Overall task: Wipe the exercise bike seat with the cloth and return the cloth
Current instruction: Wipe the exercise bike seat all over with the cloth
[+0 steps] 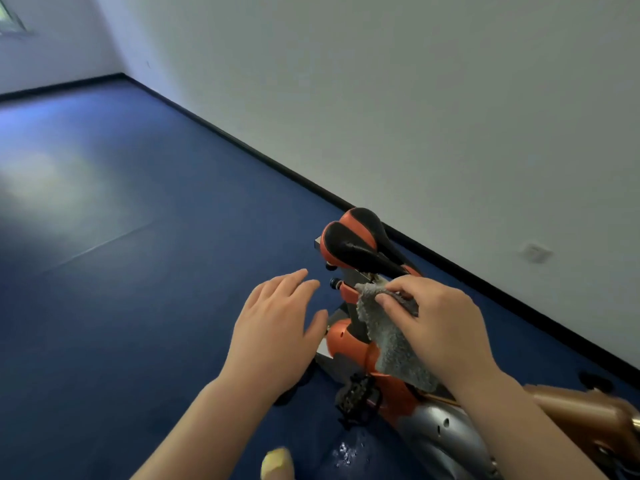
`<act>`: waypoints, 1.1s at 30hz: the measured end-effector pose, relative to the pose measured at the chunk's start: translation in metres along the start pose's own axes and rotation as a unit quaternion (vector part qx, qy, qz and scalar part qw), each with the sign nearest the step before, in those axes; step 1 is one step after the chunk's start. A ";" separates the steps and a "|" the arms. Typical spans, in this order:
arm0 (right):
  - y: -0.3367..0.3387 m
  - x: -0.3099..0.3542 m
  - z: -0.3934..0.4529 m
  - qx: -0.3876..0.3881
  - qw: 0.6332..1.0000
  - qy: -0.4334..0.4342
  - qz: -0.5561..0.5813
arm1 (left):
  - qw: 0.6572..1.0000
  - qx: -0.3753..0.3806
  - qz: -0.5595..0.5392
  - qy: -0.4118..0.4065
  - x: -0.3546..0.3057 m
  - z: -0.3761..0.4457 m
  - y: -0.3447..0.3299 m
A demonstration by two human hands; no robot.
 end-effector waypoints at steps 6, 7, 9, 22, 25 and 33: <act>-0.034 -0.027 0.036 0.010 0.998 -0.051 -0.028 | 0.999 0.040 -0.007 -0.027 0.022 0.052 -0.028; -0.040 -0.031 0.043 0.018 0.997 -0.063 -0.030 | 0.998 0.047 -0.011 -0.035 0.025 0.062 -0.032; -0.050 -0.039 0.054 0.030 0.995 -0.086 -0.037 | 0.997 0.055 -0.020 -0.048 0.031 0.081 -0.037; -0.060 -0.074 0.106 -0.031 0.983 -0.180 -0.021 | 0.988 0.102 -0.061 -0.102 0.041 0.177 -0.072; -0.034 -0.085 0.113 -0.108 0.983 -0.145 -0.028 | 0.989 0.099 -0.062 -0.095 0.039 0.183 -0.085; -0.093 -0.109 0.110 -0.047 0.994 0.054 -0.086 | 0.989 0.090 -0.114 0.007 0.035 0.177 -0.134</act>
Point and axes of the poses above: each hand's wrist, its own z-axis towards the middle knuckle, its own y-axis out of the back of the hand, x = y × z, the point moved 7 cm from there along z, towards the middle knuckle, and after that the axes turned 1 degree about y, right-handed, at the moved point
